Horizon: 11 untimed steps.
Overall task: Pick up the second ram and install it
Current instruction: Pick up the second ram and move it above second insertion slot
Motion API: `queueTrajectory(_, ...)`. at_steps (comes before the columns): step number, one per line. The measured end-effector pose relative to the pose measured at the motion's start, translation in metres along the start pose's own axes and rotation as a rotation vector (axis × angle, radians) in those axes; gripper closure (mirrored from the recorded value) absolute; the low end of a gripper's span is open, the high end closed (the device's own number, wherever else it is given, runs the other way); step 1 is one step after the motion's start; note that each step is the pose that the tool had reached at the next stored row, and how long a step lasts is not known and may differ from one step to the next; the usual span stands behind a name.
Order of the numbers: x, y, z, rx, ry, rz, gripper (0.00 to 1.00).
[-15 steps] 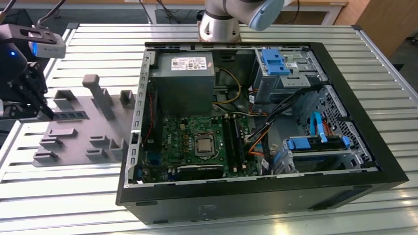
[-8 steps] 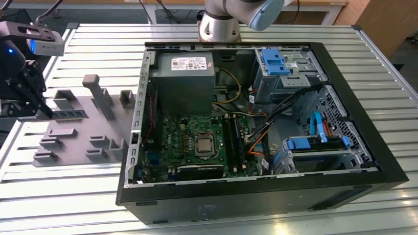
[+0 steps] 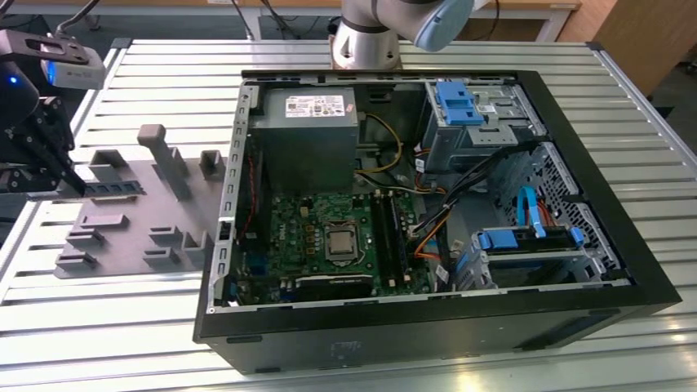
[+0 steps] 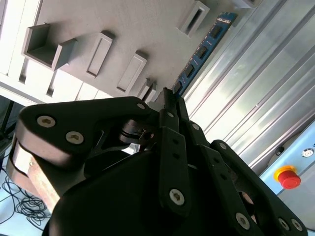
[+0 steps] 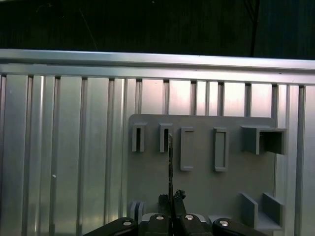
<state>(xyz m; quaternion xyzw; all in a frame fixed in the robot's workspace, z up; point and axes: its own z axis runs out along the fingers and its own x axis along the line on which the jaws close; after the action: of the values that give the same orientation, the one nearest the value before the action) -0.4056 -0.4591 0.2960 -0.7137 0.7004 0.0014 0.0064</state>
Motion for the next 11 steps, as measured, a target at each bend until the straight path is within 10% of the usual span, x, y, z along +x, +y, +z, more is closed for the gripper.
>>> queueTrajectory(11, -0.0001, -0.0001, -0.0069, -0.0001, 0.0, 0.0, 0.86)
